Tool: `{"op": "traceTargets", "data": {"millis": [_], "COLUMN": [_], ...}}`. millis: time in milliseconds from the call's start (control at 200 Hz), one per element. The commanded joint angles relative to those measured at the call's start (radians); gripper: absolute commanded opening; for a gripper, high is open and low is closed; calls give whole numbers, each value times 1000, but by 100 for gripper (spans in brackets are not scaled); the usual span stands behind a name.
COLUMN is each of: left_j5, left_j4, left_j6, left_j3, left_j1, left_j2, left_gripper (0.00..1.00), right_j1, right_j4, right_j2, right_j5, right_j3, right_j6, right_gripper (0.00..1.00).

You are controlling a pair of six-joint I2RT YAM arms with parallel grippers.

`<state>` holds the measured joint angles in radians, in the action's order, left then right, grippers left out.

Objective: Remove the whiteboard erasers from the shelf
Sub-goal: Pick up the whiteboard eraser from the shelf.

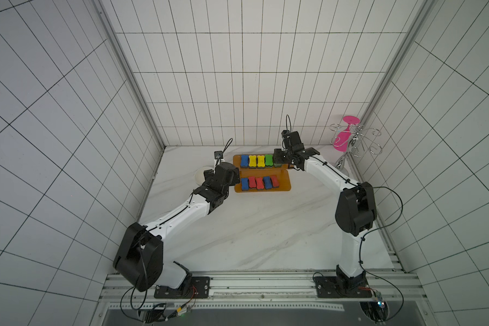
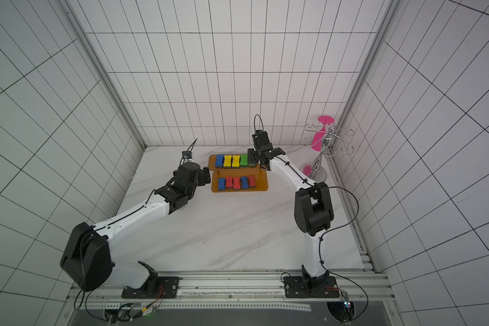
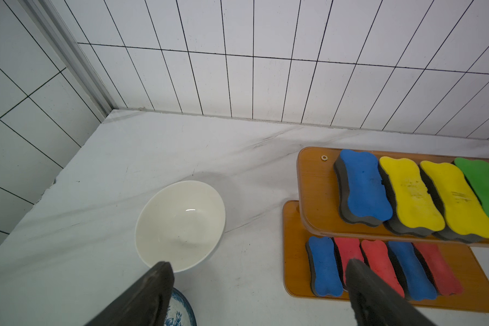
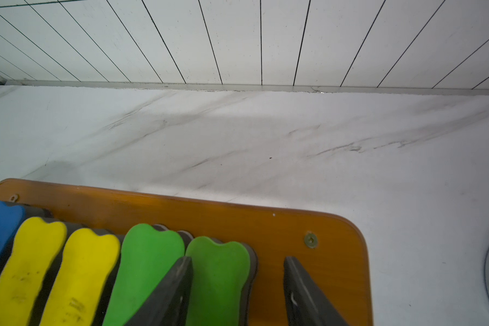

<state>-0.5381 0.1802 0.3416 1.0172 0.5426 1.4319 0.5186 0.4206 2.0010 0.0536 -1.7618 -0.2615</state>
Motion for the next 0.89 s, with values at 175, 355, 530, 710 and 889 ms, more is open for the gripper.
{"op": "traceTargets", "data": {"millis": [175,355,530,710,889], "left_j5": [6,7,-8,-30,-34], "left_j4": [-1,0,6,14,45], "left_j6": [18,18,16,21,37], "left_j3": [12,12,14,18,26], "left_j1": [6,11,25,47,50], "left_j2": [-18,-23,-30,-36,-37], "left_gripper": [98,98,98,98,99], "right_j1": [-2,-23,-16,1,32], "right_j4": [37,35,40,44,88], "right_j2": [-33,-72,-97,-128,-123], "right_j5": [50,51,47,91,153], "right_j3": [42,62,43,53,37], "right_j6": [39,51,39,-47,-162], "right_gripper": [53,52,52,55,59]}}
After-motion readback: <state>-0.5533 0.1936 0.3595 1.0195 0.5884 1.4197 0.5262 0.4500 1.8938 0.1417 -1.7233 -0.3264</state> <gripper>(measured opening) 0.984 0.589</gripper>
